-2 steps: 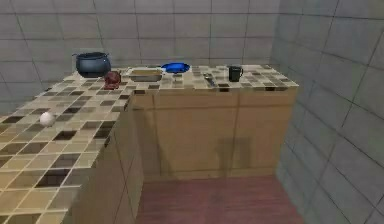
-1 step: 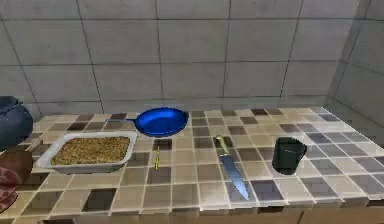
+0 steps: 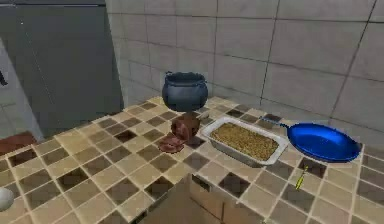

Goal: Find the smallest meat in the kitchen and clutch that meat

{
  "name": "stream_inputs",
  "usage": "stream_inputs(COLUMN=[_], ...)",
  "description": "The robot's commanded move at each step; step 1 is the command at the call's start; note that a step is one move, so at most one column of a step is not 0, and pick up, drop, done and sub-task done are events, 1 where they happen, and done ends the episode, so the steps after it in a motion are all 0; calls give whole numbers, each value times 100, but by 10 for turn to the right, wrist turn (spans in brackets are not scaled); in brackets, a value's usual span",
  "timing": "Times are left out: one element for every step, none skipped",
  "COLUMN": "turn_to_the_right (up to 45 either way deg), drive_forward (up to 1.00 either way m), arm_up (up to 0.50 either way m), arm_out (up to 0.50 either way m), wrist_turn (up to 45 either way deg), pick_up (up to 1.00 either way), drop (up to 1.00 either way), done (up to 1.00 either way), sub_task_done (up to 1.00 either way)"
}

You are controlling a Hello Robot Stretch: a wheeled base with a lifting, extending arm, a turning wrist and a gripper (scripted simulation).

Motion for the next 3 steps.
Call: stream_inputs(turn_to_the_right=[-450,-390,0], drive_forward=[0,0,0], arm_up=[0,0,50], arm_out=[0,0,0], wrist_turn=[0,0,0], pick_up=[0,0,0], drop=[0,0,0], done=[0,0,0], sub_task_done=[0,0,0])
